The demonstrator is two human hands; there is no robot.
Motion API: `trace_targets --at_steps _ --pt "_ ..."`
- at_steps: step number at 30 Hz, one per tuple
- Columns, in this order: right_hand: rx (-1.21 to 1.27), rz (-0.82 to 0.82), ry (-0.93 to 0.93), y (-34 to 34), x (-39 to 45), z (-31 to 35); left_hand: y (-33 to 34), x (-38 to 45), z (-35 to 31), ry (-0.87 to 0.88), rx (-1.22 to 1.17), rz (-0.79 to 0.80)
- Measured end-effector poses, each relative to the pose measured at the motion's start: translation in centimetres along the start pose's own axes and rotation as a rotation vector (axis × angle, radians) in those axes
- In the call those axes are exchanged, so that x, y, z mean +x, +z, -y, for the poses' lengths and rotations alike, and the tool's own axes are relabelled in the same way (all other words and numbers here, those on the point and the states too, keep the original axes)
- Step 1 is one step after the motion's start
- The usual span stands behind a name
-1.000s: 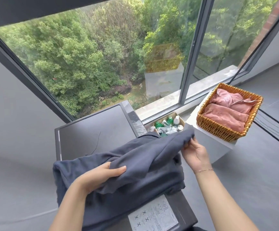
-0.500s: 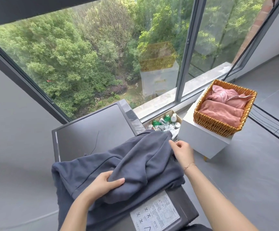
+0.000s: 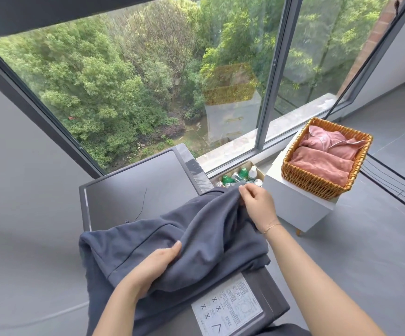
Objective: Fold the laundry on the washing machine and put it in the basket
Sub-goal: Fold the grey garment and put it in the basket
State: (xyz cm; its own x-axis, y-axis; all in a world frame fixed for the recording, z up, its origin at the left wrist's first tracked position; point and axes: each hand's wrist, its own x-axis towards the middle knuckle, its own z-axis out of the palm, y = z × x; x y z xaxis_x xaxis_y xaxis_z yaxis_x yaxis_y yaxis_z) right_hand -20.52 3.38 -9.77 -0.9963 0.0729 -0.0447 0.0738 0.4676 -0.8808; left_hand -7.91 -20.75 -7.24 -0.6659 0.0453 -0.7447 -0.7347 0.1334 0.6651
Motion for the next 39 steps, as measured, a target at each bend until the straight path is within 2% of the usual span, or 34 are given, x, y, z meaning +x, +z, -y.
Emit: trace_targets --at_steps 2,4,6,8,9,10,12,14,16,19,22,24,26,28,30,32,36,39 --pt "0.495 -0.125 0.047 -1.1 -1.1 1.2 0.0 -0.4 0.4 0.106 -0.047 0.044" --pt "0.870 -0.195 0.242 -1.6 -2.0 0.8 -0.4 -0.3 0.6 0.194 -0.129 0.010" --pt "0.922 -0.162 0.523 -0.7 -3.1 -1.4 -1.2 0.0 0.9 0.221 -0.158 -0.038" --pt "0.879 -0.114 0.747 0.2 -4.4 -3.8 -1.4 -0.3 0.9 0.189 -0.079 0.027" --pt "0.880 -0.107 0.800 0.4 -4.7 -4.6 -1.4 -0.5 0.9 0.147 -0.006 0.071" --pt "0.890 -0.108 0.816 0.4 -4.7 -5.2 -1.4 -0.5 0.9 0.110 0.054 0.090" --pt "0.902 -0.069 0.820 0.0 -4.4 -5.1 -1.1 0.4 0.4 0.077 0.057 0.030" --pt "0.923 -0.007 0.816 -0.3 -3.6 -4.6 -0.6 1.8 -0.9 0.152 0.010 -0.098" --pt "0.929 0.003 0.814 -0.2 -3.1 -4.3 0.4 3.6 -2.7 0.225 0.059 -0.206" --pt "0.953 -0.028 0.806 0.4 -2.7 -4.3 2.7 6.7 -5.0 0.235 0.215 -0.237" --pt "0.975 -0.057 0.768 0.8 -2.7 -4.3 4.9 9.0 -5.8 0.237 0.518 -0.240" --pt "0.989 -0.092 0.724 0.5 -2.8 -3.7 5.5 9.4 -5.8 0.300 0.524 -0.265" --pt "1.083 -0.118 0.685 -0.7 -2.6 -3.2 5.7 8.5 -6.5 0.405 0.352 -0.236" --pt "1.267 -0.033 0.653 -2.2 -2.6 -1.9 5.3 6.5 -8.0 0.525 0.187 -0.149" --pt "1.414 0.076 0.644 -3.7 -2.6 -0.5 5.0 4.5 -9.9 0.605 0.140 -0.079" --pt "1.459 0.150 0.637 -4.3 -2.7 0.6 4.9 2.5 -11.5 0.662 0.131 -0.041" --pt "1.454 0.265 0.702 -4.0 -3.2 2.0 4.9 -0.3 -13.1 0.590 0.174 0.066" --pt "1.431 0.303 0.641 -4.0 -3.2 3.0 3.5 -1.3 -12.3 0.460 0.282 0.101"
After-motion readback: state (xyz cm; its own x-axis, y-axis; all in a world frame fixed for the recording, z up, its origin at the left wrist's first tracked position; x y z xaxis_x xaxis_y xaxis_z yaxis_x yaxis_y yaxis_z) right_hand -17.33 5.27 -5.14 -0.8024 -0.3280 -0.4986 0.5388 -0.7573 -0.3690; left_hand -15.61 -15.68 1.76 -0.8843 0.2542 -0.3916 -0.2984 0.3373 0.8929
